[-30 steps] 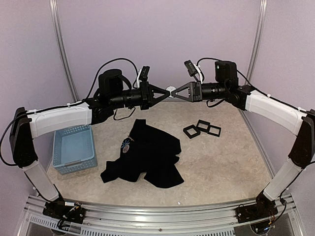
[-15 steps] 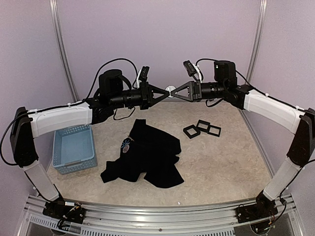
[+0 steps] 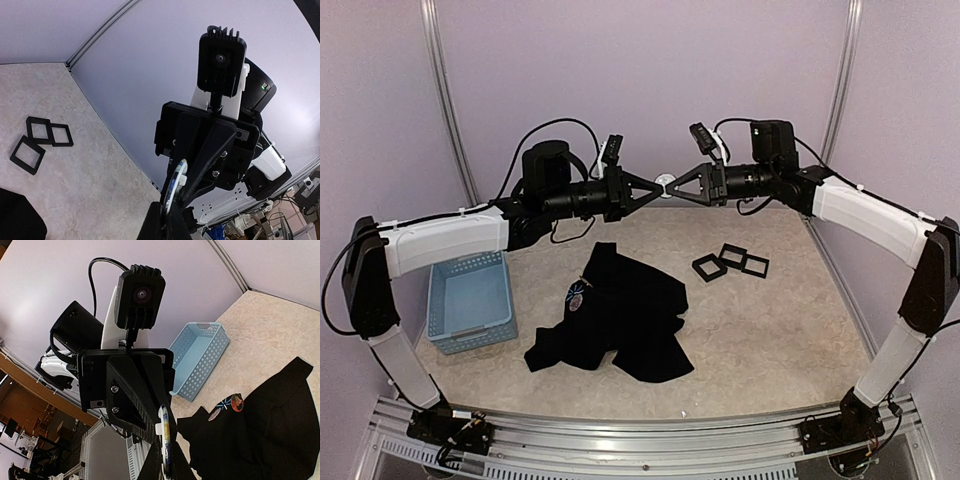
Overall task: Remove the brooch from the garment
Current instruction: Close the brooch at the center of the board.
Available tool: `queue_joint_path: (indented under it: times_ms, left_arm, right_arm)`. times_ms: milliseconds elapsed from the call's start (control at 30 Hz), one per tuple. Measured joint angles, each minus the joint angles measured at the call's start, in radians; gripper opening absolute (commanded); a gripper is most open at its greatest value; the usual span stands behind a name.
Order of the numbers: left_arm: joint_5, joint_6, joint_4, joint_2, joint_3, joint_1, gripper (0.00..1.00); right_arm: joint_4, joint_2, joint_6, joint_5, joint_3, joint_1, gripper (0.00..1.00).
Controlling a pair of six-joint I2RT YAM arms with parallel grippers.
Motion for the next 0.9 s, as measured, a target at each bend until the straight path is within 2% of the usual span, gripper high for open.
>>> queue_joint_path:
  times_ms: [500,900]
  left_arm:
    - [-0.023,0.000,-0.016,0.014,0.000,0.001,0.00]
    - [-0.033,-0.005,-0.031,0.018,0.000,-0.003,0.00]
  right_arm:
    - [-0.045,0.000,0.007,0.079,0.000,0.000,0.00]
    - [-0.019,-0.024,0.036,0.114,-0.049,0.000,0.00]
